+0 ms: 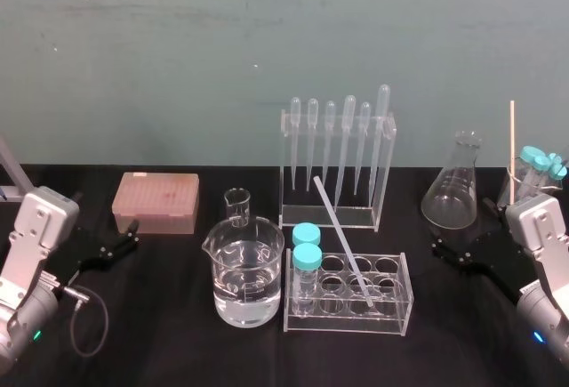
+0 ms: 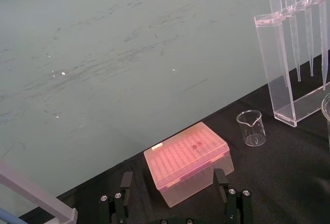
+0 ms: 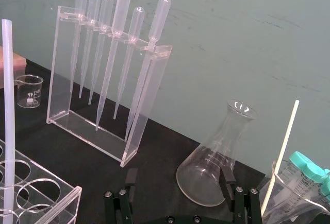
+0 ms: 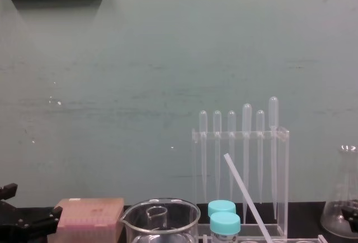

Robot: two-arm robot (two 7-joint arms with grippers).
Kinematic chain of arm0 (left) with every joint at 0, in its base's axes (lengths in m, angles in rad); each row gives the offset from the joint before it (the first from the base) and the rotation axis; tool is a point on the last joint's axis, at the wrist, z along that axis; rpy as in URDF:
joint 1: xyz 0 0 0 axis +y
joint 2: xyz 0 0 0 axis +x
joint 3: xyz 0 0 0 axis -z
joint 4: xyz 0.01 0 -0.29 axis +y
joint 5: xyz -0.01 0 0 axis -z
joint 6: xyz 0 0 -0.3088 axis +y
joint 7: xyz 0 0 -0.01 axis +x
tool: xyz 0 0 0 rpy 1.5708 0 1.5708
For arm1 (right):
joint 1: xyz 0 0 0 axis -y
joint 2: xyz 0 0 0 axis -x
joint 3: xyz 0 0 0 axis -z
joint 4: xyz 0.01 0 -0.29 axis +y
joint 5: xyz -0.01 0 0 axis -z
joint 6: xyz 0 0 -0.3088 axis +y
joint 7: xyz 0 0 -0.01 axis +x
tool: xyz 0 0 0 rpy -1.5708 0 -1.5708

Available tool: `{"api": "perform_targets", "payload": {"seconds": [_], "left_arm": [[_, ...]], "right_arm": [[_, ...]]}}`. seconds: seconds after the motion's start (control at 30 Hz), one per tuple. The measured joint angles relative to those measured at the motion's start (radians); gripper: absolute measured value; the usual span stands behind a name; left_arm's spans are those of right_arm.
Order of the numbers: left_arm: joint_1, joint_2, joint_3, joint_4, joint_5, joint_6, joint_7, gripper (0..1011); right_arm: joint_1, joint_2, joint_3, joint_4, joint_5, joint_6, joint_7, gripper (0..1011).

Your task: Pick up the stirring rod with one hand, then place it down.

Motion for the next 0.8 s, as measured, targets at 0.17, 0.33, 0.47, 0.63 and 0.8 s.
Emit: {"api": "perform_targets", "payload": {"seconds": [0.17,0.33,0.47,0.63,0.8], "left_arm": [[0.0,0.0,0.0,0.0,0.0,0.0,0.0,1000],[0.0,0.0,0.0,0.0,0.0,0.0,0.0,1000],[0.0,0.0,0.0,0.0,0.0,0.0,0.0,1000],[0.0,0.0,0.0,0.0,0.0,0.0,0.0,1000],[0.0,0.0,0.0,0.0,0.0,0.0,0.0,1000]], "right_arm": [[0.0,0.0,0.0,0.0,0.0,0.0,0.0,1003],[0.0,0.0,0.0,0.0,0.0,0.0,0.0,1003],[0.0,0.0,0.0,0.0,0.0,0.0,0.0,1003],[0.0,-0.001,0.004,0.0,0.002,0.003,0.004,1003],[-0.003,-0.001,0.038,-0.034,0.079,0.041,0.088,1003]]}}
